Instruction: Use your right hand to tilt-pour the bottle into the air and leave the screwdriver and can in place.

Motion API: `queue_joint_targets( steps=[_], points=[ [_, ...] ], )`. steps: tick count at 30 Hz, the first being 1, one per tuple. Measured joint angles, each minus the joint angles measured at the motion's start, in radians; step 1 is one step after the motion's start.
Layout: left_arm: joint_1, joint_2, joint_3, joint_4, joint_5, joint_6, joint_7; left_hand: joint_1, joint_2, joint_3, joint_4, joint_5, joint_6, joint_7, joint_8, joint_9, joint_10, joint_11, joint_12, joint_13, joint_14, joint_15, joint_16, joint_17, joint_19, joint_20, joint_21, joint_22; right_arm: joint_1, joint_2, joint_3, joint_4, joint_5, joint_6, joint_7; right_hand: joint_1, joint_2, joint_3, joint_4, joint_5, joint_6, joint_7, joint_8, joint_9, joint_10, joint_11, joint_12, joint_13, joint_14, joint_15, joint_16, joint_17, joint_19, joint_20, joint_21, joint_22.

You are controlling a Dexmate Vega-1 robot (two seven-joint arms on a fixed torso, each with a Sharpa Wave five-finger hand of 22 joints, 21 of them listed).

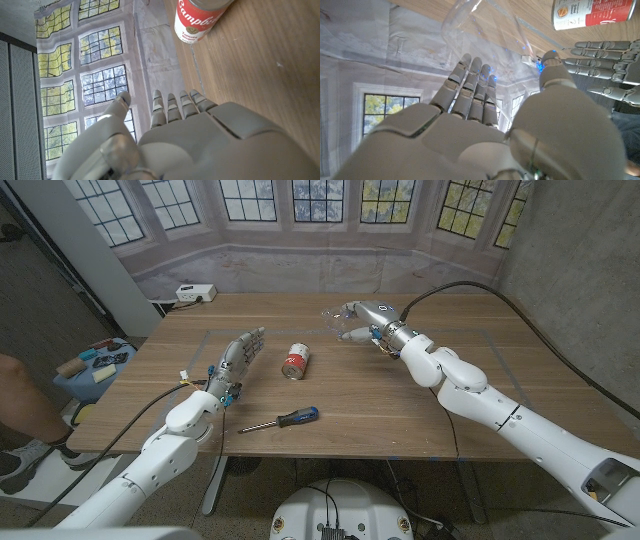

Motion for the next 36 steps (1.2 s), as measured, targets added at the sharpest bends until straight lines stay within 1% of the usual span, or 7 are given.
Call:
queue_joint_targets(
  steps=[10,22,25,28,30,33,36],
  points=[
    [-0.006,0.003,-0.003,0.009,-0.003,-0.004,-0.014,0.0,0.0,0.0,0.0,0.0,0.0,0.0,0.0,0.0,0.0,0.0,0.0,0.0,0.0,0.0,0.0,0.0,0.0,0.0,0.0,0.0,-0.015,0.022,0.0,-0.004,0.062,-0.021,-0.038,0.0,0.0,0.0,0.0,-0.003,0.0,0.0,-0.002,0.0,0.0,0.0,-0.001,-0.002,0.0,0.0,0.0,0.006,0.001,-0.001,0.0,0.0],
    [-0.007,0.002,-0.003,0.008,0.002,-0.008,-0.008,0.0,0.0,0.0,0.0,0.0,0.0,0.0,0.0,0.0,0.0,0.0,0.0,0.0,0.0,0.0,0.0,0.0,0.0,0.0,0.0,0.0,-0.046,0.029,0.011,-0.028,0.142,-0.041,-0.059,0.0,0.0,0.0,0.0,-0.003,0.0,0.0,0.002,0.0,0.002,-0.002,-0.002,-0.004,0.0,0.0,0.004,0.015,0.001,-0.001,0.0,0.0],
    [0.0,0.002,-0.001,-0.004,0.008,-0.008,0.001,0.0,0.0,0.0,0.0,0.0,0.0,0.0,0.0,0.0,0.0,0.0,0.0,0.0,0.0,0.0,0.0,0.0,0.0,0.0,0.0,0.0,-0.054,0.029,0.016,-0.033,0.191,-0.048,-0.064,0.0,0.0,0.0,0.0,-0.003,0.0,0.0,0.002,0.0,0.002,-0.002,-0.002,-0.004,0.0,0.0,0.004,0.015,0.001,-0.001,0.0,0.0],
    [0.0,0.002,0.0,-0.006,0.013,-0.007,0.007,0.0,0.0,0.0,0.0,0.0,0.0,0.0,0.0,0.0,0.0,0.0,0.0,0.0,0.0,0.0,0.0,0.0,0.0,0.0,0.0,0.0,-0.061,0.028,0.021,-0.035,0.196,-0.048,-0.064,0.0,0.0,0.0,0.0,-0.003,0.0,0.0,0.002,0.0,0.002,-0.002,-0.002,-0.004,0.0,0.0,0.004,0.02,0.001,-0.001,0.0,0.0],
    [0.008,0.002,0.003,-0.021,0.017,-0.004,0.015,0.0,0.0,0.0,0.0,0.0,0.0,0.0,0.0,0.0,0.0,0.0,0.0,0.0,0.0,0.0,0.0,0.0,0.0,0.0,0.0,0.0,-0.067,0.028,0.026,-0.036,0.243,-0.046,-0.07,0.0,0.0,-0.003,0.003,-0.003,0.002,0.002,0.002,0.0,0.004,0.0,-0.002,-0.005,0.0,0.0,0.007,0.02,0.001,-0.001,0.0,0.0],
    [0.009,0.002,0.003,-0.022,0.022,-0.001,0.023,0.0,0.0,0.0,0.0,0.0,0.0,0.0,0.0,0.0,0.0,0.0,0.0,0.0,0.0,0.0,0.0,0.0,0.0,0.0,0.0,0.0,-0.072,0.028,0.029,-0.035,0.246,-0.045,-0.071,0.001,-0.001,-0.003,0.003,-0.008,0.005,0.005,0.002,0.0,0.005,0.002,-0.002,-0.005,0.0,0.0,0.007,0.02,0.001,-0.001,0.0,0.0],
    [0.023,0.004,0.005,-0.043,0.028,0.001,0.035,0.0,0.0,0.0,0.0,0.0,0.0,0.0,0.0,0.0,0.0,0.0,0.0,0.0,0.0,0.0,0.0,0.0,0.0,0.0,0.0,0.0,-0.077,0.031,0.032,-0.027,0.295,-0.024,-0.082,0.003,-0.003,-0.003,0.003,-0.008,0.006,0.005,0.002,0.0,0.005,0.002,-0.002,-0.005,0.0,0.0,0.007,0.023,0.001,-0.001,0.0,0.0]
  ],
)
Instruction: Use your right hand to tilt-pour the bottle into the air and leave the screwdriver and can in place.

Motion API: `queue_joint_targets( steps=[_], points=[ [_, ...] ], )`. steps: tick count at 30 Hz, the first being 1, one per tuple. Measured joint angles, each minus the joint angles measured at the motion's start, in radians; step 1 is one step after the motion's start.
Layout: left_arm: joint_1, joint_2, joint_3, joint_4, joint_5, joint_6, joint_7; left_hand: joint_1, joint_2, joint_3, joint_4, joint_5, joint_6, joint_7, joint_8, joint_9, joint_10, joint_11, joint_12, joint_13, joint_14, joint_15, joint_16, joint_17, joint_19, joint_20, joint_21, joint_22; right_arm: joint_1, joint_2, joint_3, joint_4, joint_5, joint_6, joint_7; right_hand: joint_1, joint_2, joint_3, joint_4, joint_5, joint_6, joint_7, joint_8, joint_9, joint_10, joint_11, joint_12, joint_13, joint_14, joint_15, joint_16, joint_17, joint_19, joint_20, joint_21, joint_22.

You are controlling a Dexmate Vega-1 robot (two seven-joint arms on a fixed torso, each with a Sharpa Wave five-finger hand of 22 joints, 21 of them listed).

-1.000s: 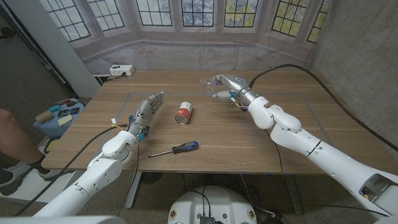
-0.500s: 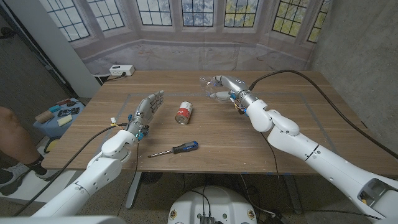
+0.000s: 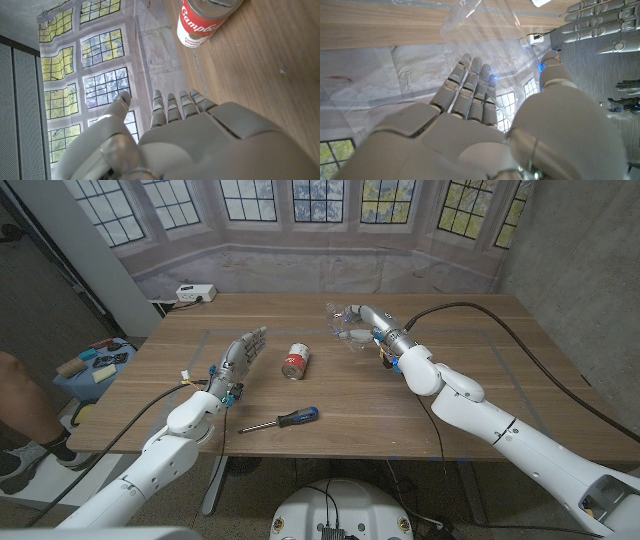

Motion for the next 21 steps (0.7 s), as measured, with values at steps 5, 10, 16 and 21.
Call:
queue_joint_targets(
  steps=[5,10,16,21],
  points=[
    [0.009,0.001,0.0,-0.011,0.006,0.002,0.013,0.0,0.0,0.0,0.0,0.0,0.0,0.0,0.0,0.0,0.0,0.0,0.0,0.0,0.0,0.0,0.0,0.0,-0.002,0.002,0.0,0.0,-0.004,0.008,0.001,0.012,0.028,0.015,-0.01,0.003,-0.003,0.0,0.0,0.0,0.0,0.0,-0.005,0.0,0.0,0.0,0.0,0.0,0.0,0.0,0.0,0.002,0.0,0.0,0.0,0.0],
    [0.018,0.001,0.001,-0.021,0.011,0.002,0.021,0.0,0.0,0.0,0.0,0.0,0.0,0.0,0.0,0.0,0.0,0.0,0.0,0.0,0.0,0.0,0.0,0.0,-0.005,0.005,0.0,0.0,-0.006,0.021,0.0,0.026,0.061,0.036,-0.028,0.002,-0.003,0.0,0.0,-0.004,0.002,-0.002,-0.007,0.0,0.0,0.0,0.005,0.001,0.0,0.0,0.0,0.002,0.0,0.0,0.0,0.0],
    [0.024,0.001,0.001,-0.027,0.017,0.001,0.024,0.0,0.0,0.0,0.0,0.0,0.0,0.0,0.0,0.0,0.0,0.0,0.0,0.0,0.0,0.0,0.0,0.0,-0.005,0.005,0.0,0.0,-0.004,0.039,-0.008,0.05,0.081,0.054,-0.05,0.002,-0.002,0.0,0.0,-0.004,0.002,-0.002,-0.008,0.0,0.001,-0.001,0.005,0.001,0.007,0.0,0.0,0.002,0.0,0.0,0.0,0.0],
    [0.028,0.003,0.0,-0.03,0.018,-0.002,0.028,0.0,0.0,0.0,0.0,0.0,0.0,0.0,0.0,0.0,0.0,0.0,0.0,0.0,0.0,0.0,0.0,0.0,-0.005,0.005,0.0,0.0,0.001,0.057,-0.014,0.075,0.094,0.081,-0.078,0.002,-0.002,0.0,0.0,-0.004,0.003,-0.004,-0.008,0.0,0.006,-0.006,0.009,0.003,0.01,0.004,0.004,0.006,0.0,0.0,0.0,0.0]
  ],
)
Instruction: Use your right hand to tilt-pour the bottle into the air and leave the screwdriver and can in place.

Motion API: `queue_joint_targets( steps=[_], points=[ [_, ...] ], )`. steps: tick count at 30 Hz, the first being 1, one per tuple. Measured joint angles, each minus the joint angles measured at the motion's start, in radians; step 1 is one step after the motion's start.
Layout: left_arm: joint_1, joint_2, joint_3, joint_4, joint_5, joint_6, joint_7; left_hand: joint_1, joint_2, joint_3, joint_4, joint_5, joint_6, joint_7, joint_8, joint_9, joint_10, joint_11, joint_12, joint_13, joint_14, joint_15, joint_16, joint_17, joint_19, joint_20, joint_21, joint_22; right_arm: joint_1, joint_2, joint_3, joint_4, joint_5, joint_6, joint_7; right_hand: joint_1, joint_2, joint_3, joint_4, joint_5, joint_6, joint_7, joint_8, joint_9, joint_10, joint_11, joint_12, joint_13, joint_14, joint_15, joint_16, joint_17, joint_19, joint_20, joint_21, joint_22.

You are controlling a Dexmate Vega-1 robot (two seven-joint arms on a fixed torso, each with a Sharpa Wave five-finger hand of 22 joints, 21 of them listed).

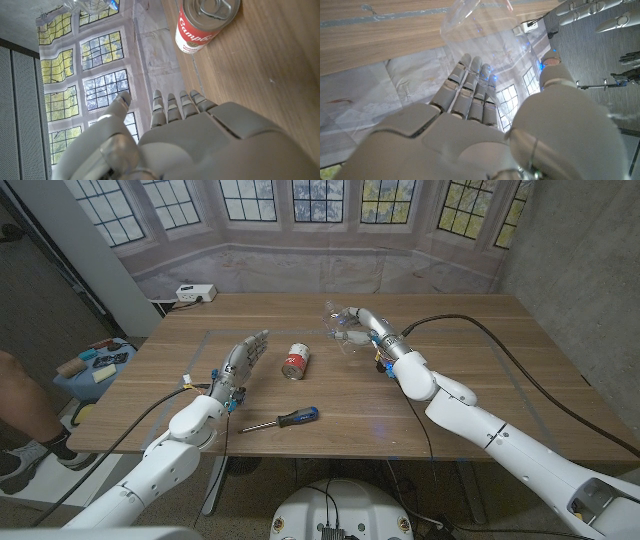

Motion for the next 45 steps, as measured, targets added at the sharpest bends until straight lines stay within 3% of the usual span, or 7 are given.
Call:
queue_joint_targets(
  steps=[10,15,26,45],
  points=[
    [0.006,0.003,-0.011,0.0,0.006,-0.018,0.002,0.0,0.0,0.0,0.0,0.0,-0.004,-0.002,-0.005,0.0,-0.008,0.008,-0.004,0.0,-0.03,-0.007,-0.008,0.0,0.005,-0.017,0.0,0.0,0.006,0.036,-0.009,0.051,0.022,0.046,-0.049,0.0,0.0,-0.004,0.004,-0.004,0.006,0.002,-0.002,0.002,0.002,-0.002,0.0,0.0,0.005,-0.005,0.0,0.001,0.005,-0.005,0.0,0.0],
    [0.007,0.001,-0.014,0.006,0.01,-0.029,0.002,0.0,0.0,-0.004,0.004,0.0,-0.075,-0.018,-0.017,-0.001,-0.06,0.012,-0.015,-0.002,-0.071,-0.013,-0.008,0.0,0.005,-0.038,0.0,0.0,0.006,0.052,-0.013,0.074,0.032,0.068,-0.069,0.0,0.0,-0.004,0.004,-0.004,0.006,0.002,-0.002,0.002,0.002,-0.002,0.0,0.002,0.005,-0.005,0.0,0.001,0.005,-0.005,0.0,0.0],
    [0.009,-0.001,-0.021,0.012,0.019,-0.044,0.004,0.005,0.005,-0.013,0.004,0.0,-0.201,-0.035,-0.03,-0.007,-0.119,0.01,-0.019,-0.002,-0.113,-0.023,-0.008,0.0,-0.002,-0.045,-0.004,0.0,0.003,0.086,-0.02,0.134,0.05,0.129,-0.117,0.0,0.0,-0.004,0.004,-0.004,0.007,0.0,-0.005,0.002,0.002,-0.002,0.0,0.003,0.005,-0.005,0.0,0.001,0.008,-0.01,0.0,0.0],
    [0.02,0.012,-0.025,0.006,0.028,-0.05,-0.003,0.013,0.005,-0.015,0.001,0.0,-0.205,-0.033,-0.018,-0.012,-0.125,0.014,-0.019,-0.007,-0.12,-0.02,-0.008,0.0,-0.006,-0.041,-0.007,0.0,-0.024,0.136,-0.024,0.221,0.086,0.225,-0.185,0.001,-0.001,-0.011,0.011,-0.007,0.009,-0.002,-0.008,0.002,0.005,-0.006,-0.001,0.002,0.013,-0.003,0.0,0.006,0.009,-0.016,0.0,0.0]
  ],
)
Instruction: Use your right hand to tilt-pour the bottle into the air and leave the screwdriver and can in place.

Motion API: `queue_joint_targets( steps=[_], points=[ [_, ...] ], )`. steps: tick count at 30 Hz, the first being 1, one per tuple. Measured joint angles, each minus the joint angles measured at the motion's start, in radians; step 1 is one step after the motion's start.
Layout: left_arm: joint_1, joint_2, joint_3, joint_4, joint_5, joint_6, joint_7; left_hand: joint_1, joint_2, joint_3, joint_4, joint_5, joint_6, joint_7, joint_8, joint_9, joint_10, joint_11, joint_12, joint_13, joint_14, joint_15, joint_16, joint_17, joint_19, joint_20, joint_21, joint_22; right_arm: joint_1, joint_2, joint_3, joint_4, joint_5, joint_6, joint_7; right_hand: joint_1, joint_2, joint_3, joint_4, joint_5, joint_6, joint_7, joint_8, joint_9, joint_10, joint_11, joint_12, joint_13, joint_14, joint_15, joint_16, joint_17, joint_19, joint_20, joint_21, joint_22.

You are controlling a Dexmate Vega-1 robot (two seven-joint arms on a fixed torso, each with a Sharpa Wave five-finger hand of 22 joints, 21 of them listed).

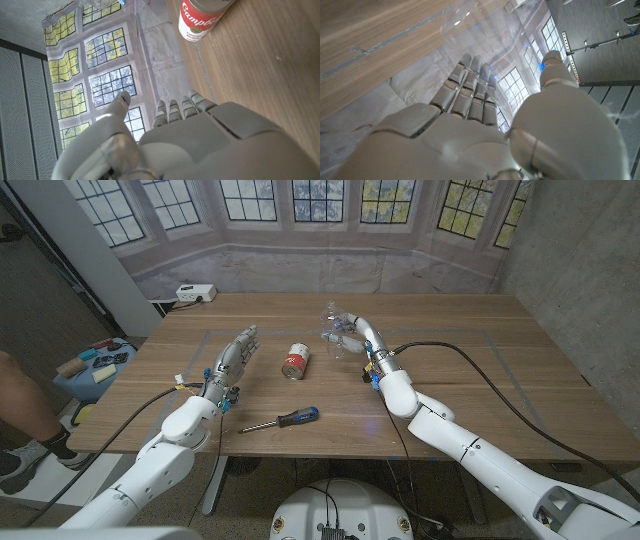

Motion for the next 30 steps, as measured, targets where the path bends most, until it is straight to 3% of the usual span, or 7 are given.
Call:
queue_joint_targets(
  steps=[30],
  points=[
    [-0.002,0.013,0.01,0.005,0.005,-0.003,-0.032,0.002,0.002,-0.006,0.0,0.0,0.032,0.01,0.011,0.0,0.004,-0.004,0.009,0.0,0.0,0.0,0.0,0.0,-0.011,0.0,0.0,0.0,0.015,0.064,-0.026,0.151,-0.024,0.108,-0.087,-0.006,0.006,0.0,0.0,-0.004,0.0,0.0,-0.006,0.0,0.0,0.0,0.0,-0.01,0.007,-0.003,-0.008,-0.005,0.005,-0.005,0.0,0.0]
  ],
)
